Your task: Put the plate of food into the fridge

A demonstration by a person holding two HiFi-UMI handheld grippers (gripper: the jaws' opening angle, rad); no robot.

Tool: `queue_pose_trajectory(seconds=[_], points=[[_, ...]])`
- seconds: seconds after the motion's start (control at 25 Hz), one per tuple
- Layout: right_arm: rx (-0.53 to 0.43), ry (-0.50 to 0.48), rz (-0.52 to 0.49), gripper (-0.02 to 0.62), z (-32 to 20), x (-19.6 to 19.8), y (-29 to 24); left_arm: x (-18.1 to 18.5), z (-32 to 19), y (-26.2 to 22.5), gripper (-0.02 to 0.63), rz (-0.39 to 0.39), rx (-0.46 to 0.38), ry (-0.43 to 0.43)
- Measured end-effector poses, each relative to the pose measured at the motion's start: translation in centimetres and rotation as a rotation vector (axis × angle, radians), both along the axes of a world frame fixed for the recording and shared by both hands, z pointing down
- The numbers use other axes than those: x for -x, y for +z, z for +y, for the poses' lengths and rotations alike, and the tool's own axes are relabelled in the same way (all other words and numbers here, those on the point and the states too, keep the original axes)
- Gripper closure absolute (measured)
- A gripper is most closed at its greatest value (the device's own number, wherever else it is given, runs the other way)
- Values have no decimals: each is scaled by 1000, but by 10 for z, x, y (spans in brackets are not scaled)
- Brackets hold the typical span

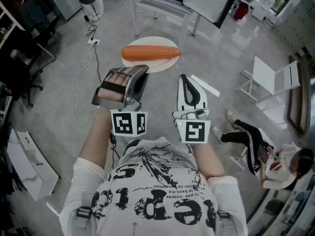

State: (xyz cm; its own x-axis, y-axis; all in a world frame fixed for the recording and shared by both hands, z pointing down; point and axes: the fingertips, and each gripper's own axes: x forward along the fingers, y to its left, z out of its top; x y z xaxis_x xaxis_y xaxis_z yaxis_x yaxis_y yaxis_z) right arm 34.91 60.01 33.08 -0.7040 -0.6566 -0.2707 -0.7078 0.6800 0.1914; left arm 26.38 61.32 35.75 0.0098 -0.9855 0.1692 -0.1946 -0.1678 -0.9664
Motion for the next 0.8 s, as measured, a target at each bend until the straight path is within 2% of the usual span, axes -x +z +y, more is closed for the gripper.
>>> queue_pose_trajectory(seconds=[0.28,0.52,0.8], points=[[-16,-6,8,594,2,4,-1,-1,0,0,581,2,3,13],[43,9,-14,594,-5,-1,5,1,-4,1,581,1,2,9],[39,29,-14,594,-15,-7,5,1,-14,1,581,2,0,1]])
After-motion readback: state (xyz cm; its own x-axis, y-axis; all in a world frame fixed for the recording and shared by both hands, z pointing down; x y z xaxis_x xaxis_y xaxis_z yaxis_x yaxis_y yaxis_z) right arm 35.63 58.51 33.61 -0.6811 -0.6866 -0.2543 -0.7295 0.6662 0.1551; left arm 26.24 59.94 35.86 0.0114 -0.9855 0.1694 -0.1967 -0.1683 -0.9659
